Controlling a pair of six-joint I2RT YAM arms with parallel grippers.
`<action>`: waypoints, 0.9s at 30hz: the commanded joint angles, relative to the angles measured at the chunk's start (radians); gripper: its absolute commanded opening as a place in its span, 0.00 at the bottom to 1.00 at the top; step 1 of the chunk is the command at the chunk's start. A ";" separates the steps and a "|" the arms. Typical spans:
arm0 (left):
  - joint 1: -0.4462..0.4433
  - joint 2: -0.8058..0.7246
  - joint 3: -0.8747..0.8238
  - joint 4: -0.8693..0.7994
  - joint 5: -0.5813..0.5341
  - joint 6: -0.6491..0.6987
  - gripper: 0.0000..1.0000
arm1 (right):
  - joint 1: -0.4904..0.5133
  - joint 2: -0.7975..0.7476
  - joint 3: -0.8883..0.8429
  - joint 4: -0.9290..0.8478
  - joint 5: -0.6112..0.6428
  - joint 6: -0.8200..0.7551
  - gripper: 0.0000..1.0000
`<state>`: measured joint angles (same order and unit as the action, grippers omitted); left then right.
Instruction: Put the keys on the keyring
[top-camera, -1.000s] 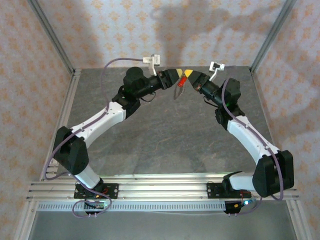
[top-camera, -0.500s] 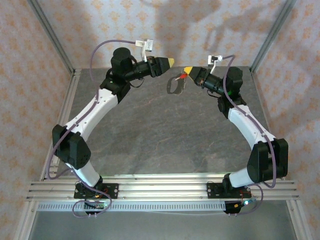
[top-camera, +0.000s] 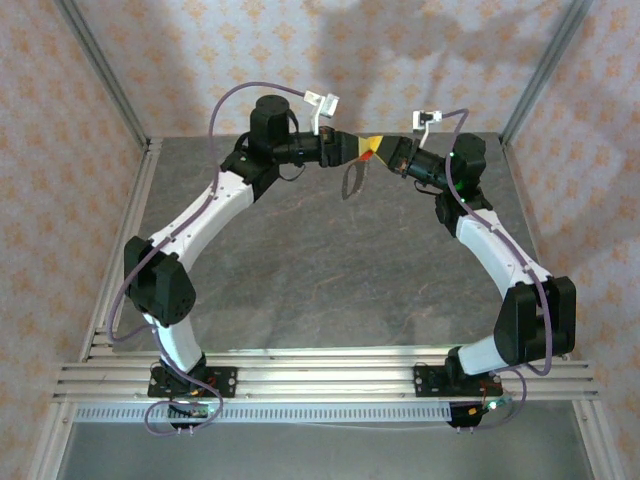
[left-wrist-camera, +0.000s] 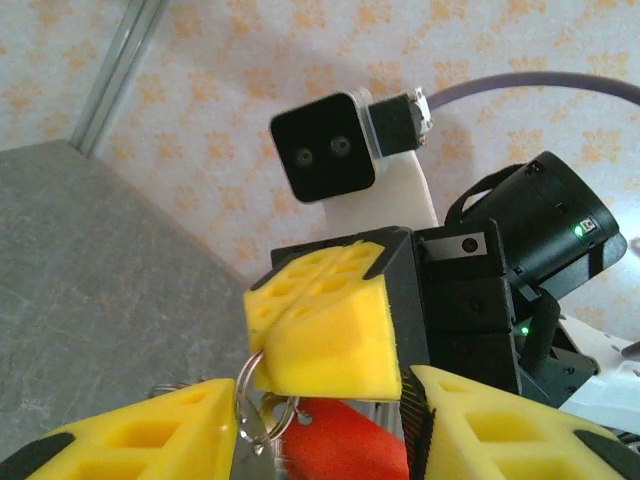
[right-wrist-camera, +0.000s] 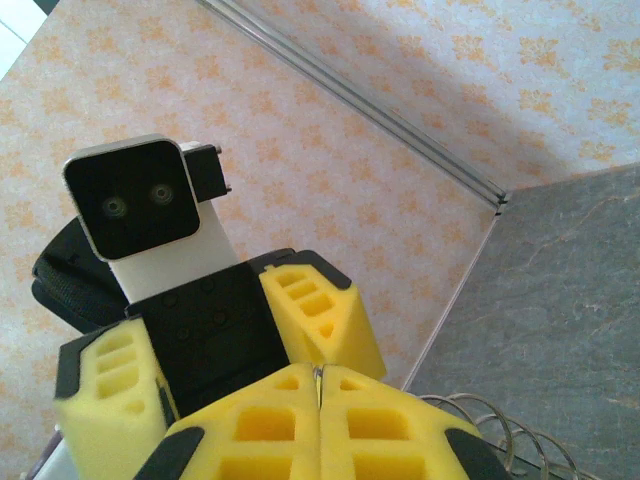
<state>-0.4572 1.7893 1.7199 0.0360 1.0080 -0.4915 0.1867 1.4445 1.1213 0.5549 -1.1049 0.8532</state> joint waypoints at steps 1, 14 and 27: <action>-0.006 0.015 0.029 -0.013 0.032 0.028 0.46 | -0.002 -0.039 -0.011 0.072 -0.016 0.003 0.00; -0.033 0.006 -0.015 0.061 0.048 0.006 0.10 | -0.002 -0.061 -0.047 0.086 0.005 0.000 0.00; -0.052 0.025 -0.013 0.101 0.029 -0.012 0.12 | 0.006 -0.085 -0.084 0.111 0.016 0.008 0.00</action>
<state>-0.4763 1.8069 1.6913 0.0856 1.0134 -0.5068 0.1776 1.3926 1.0492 0.5922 -1.0809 0.8562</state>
